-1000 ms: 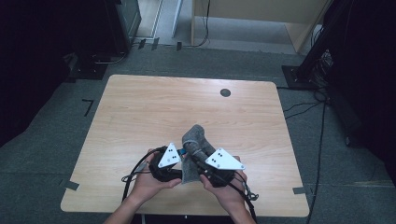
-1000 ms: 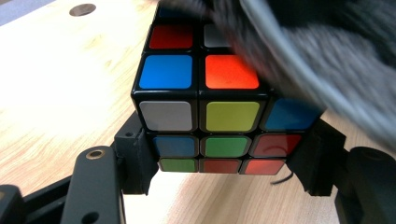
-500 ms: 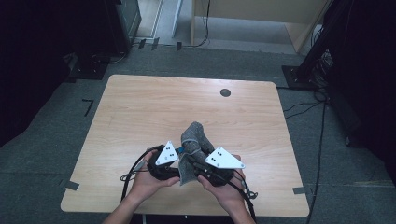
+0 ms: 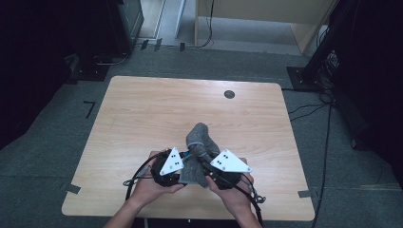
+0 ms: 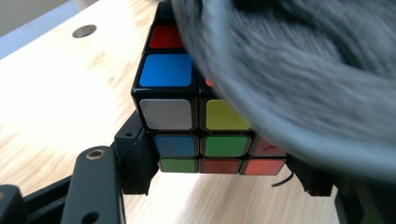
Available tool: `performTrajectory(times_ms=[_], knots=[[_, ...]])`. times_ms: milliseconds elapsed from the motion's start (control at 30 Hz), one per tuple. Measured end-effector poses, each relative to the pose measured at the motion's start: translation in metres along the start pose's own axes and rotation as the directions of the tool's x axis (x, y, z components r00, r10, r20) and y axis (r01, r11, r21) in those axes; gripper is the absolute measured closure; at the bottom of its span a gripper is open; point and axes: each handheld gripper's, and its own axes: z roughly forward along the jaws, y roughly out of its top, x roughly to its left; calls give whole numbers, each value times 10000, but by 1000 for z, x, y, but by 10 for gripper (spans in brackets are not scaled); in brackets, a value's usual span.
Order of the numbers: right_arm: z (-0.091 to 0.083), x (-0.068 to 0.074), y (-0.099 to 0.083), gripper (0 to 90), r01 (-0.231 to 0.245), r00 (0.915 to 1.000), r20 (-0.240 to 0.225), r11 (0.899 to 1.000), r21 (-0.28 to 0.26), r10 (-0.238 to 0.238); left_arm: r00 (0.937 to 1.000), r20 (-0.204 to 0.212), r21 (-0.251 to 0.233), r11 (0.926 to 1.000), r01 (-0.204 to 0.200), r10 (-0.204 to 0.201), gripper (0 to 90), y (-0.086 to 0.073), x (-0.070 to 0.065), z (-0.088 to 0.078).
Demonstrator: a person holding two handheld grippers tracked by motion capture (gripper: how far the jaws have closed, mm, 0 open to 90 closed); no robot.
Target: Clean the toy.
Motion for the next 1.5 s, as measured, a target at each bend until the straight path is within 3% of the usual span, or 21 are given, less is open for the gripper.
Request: performTrajectory(times_ms=[100,167,267,300,367,400,433,467,567,700,767,867,900,933,967,1000,1067,1200,1367,1500], knots=[[-2,-6,-2,741,-334,9994,-106,9994,58,334,9993,-98,31,9993,372,-372,347,-2,6,-1],[-1,-1,-3,741,-210,9988,-449,9998,58,213,9993,-91,55,9993,374,-374,347,-3,6,-1],[3,15,-1,739,294,9922,-1207,9996,-52,-299,10000,29,-37,10000,-20,20,347,-2,-1,1],[3,18,0,738,399,9912,-1262,9992,-34,-400,9997,-68,-38,9997,-245,244,347,-1,-4,1],[4,16,0,735,508,9940,-964,9987,-55,-511,9987,-260,-1,9991,-430,430,347,0,-5,0],[3,10,0,735,322,9961,-818,9994,-98,-329,9991,-259,-6,9994,-336,336,347,0,-4,-1],[0,0,-2,737,-110,9996,-260,9999,-49,109,9993,-268,-9,9997,-248,248,347,0,-2,-1],[-1,-4,-2,737,-274,9995,-176,9996,7,274,9996,-260,-15,9999,-115,115,347,-1,0,-2],[-2,-4,-3,736,-351,9985,-420,9994,-53,348,9998,-132,-17,9999,166,-167,347,-3,4,-2],[3,13,-2,735,479,9932,-1059,9988,-87,-485,10000,-15,55,10000,-52,52,347,-3,-1,2],[5,12,-2,736,523,9940,-963,9986,38,-517,10000,-19,92,9999,-92,92,347,-3,-1,2],[2,-5,-4,736,-51,9989,-461,10000,-5,51,9998,86,-154,9998,160,-158,347,-4,5,-2],[0,-13,-5,736,-369,9989,-295,9993,-60,367,9991,218,-360,9987,374,-366,347,-5,7,-4],[-4,-25,-7,735,-999,9948,-218,9948,-174,995,9975,447,-599,9966,570,-544,347,-5,9,-6],[-4,-25,-7,735,-999,9948,-218,9948,-174,995,9956,640,-810,9940,738,-687,347,-5,11,-8],[-5,-29,-9,734,-1186,9922,-405,9927,-211,1177,9948,734,-951,9925,772,-704,347,-5,11,-10],[-1,-32,-12,734,-1512,9802,-1333,9881,-284,1461,9958,747,-1154,9914,619,-535,347,-4,10,-11],[3,-34,-18,733,-1779,9743,-1451,9837,-265,1723,9952,877,-1233,9909,531,-424,347,-5,10,-13],[10,-36,-24,730,-1712,9766,-1226,9838,533,1766,9951,927,-1579,9863,477,-333,347,-5,10,-15],[5,-36,-19,731,-1895,9722,-1370,9818,149,1897,9948,966,-1179,9921,440,-326,347,-8,10,-10]])
